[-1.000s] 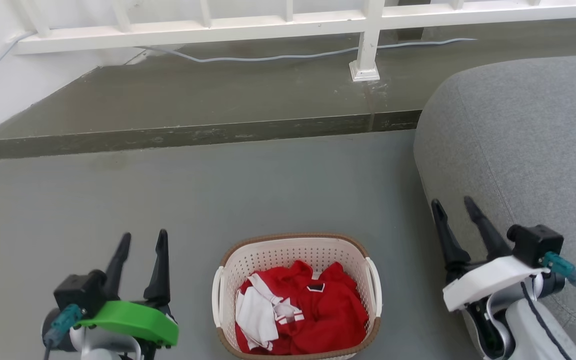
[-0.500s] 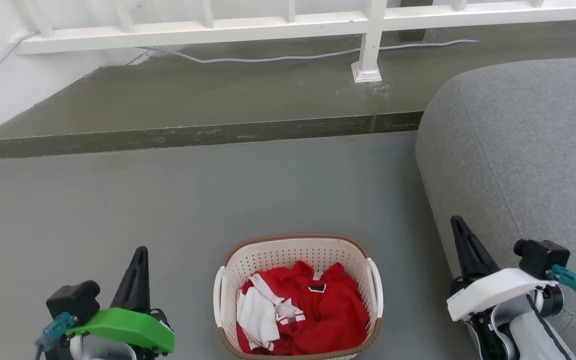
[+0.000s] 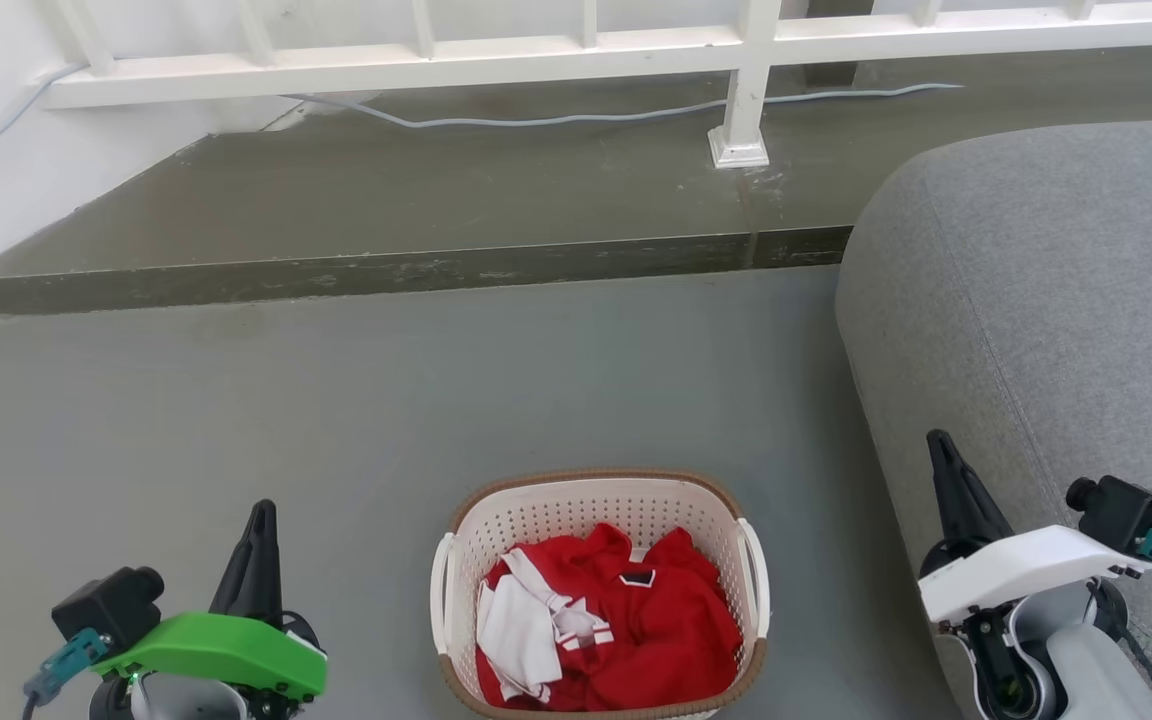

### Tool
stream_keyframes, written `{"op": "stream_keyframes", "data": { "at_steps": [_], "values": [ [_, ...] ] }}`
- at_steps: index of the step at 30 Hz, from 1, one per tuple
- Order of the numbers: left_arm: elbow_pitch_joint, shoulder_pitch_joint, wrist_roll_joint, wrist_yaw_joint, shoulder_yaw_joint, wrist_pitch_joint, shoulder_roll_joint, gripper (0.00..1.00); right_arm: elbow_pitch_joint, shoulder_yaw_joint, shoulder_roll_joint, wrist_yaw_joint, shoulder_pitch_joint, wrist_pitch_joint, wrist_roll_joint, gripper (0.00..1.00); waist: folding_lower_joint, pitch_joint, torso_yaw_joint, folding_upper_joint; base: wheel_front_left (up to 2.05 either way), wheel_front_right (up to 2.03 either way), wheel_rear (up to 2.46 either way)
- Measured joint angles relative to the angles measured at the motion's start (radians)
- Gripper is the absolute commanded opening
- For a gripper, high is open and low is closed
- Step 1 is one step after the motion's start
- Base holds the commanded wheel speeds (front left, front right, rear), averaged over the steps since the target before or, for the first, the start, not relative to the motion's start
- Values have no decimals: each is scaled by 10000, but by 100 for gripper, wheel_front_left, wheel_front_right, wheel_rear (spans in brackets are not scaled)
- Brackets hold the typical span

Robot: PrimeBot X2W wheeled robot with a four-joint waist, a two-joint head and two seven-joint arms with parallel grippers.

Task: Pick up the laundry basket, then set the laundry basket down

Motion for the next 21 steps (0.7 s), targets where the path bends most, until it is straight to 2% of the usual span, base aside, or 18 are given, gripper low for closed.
{"op": "stream_keyframes", "data": {
  "at_steps": [21],
  "values": [
    [29,-27,-2454,-35,476,759,-6,0,-98,-671,107,2,-12,727,2579,0,0,-49,107,0,0,0,0]
  ]
}}
